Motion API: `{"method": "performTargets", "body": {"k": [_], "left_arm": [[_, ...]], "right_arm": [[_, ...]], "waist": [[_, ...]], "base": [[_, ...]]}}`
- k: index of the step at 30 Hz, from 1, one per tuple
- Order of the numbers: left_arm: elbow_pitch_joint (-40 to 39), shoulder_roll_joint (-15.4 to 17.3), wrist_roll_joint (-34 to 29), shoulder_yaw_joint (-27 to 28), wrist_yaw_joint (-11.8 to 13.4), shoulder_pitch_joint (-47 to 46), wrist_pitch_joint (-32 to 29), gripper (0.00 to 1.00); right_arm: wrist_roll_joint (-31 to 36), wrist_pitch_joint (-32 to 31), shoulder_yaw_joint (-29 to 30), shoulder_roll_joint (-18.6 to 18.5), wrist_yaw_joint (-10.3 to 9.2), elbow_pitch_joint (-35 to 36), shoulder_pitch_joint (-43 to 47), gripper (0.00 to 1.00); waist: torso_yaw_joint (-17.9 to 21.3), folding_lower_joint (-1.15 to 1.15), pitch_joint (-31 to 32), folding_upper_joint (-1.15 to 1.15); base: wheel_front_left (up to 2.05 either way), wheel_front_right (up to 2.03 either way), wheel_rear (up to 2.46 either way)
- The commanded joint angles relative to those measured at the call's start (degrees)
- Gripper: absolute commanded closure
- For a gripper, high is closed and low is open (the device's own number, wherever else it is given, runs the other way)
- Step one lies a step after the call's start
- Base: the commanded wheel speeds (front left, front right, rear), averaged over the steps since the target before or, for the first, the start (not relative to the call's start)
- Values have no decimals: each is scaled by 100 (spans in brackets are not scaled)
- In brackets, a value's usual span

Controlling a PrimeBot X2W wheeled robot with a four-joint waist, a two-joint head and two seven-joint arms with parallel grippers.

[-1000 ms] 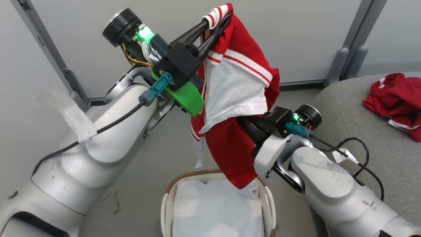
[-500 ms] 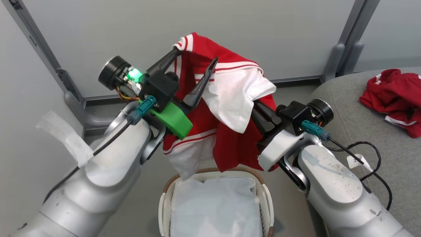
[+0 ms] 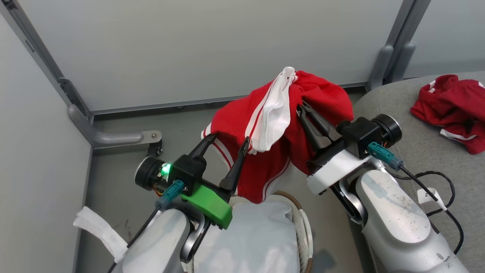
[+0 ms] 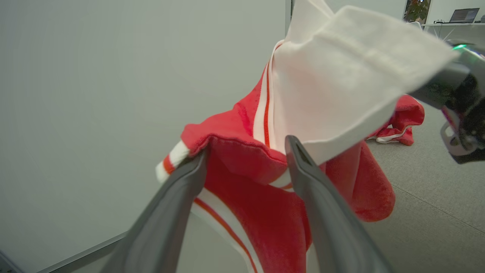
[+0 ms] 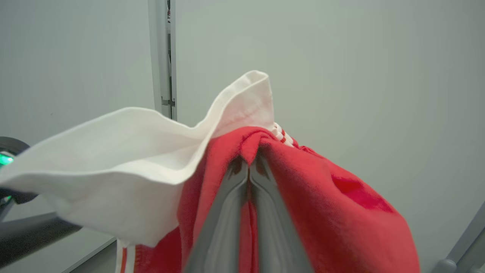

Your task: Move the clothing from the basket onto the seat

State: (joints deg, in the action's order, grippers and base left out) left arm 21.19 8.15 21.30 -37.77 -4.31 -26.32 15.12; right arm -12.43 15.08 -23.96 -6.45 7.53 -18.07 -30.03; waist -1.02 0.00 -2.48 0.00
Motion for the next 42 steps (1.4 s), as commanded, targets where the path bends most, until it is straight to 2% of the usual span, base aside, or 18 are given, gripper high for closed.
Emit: {"method": "performTargets", "body": {"k": [1, 8, 18, 29, 35, 42], "left_arm": [[32, -47, -51, 109, -35, 185, 3, 0], [201, -277, -264, 536, -169, 745, 4, 0], [384, -410, -526, 1039, -271, 1100, 4, 0], [286, -492, -682, 1152, -317, 1178, 4, 0], [224, -509, -667, 1074, -323, 1162, 4, 0], [102, -517, -618, 926, -321, 1069, 4, 0]], "right_arm": [[39, 14, 54, -27, -8, 73, 97, 100], [120, 14, 205, -25, -8, 299, 217, 100], [272, 14, 525, -57, -8, 644, 242, 100], [405, 14, 855, -124, -8, 806, 242, 100], [439, 14, 960, -139, -8, 814, 233, 100], [483, 14, 1041, -172, -8, 857, 196, 100]], "waist": [[32, 0, -12, 0], [170, 0, -39, 0], [346, 0, -91, 0], [572, 0, -160, 0], [873, 0, -252, 0], [1512, 0, -448, 0]], "base": [[0, 0, 0], [0, 0, 0], [0, 0, 0], [0, 0, 0], [0, 0, 0], [0, 0, 0]]}}
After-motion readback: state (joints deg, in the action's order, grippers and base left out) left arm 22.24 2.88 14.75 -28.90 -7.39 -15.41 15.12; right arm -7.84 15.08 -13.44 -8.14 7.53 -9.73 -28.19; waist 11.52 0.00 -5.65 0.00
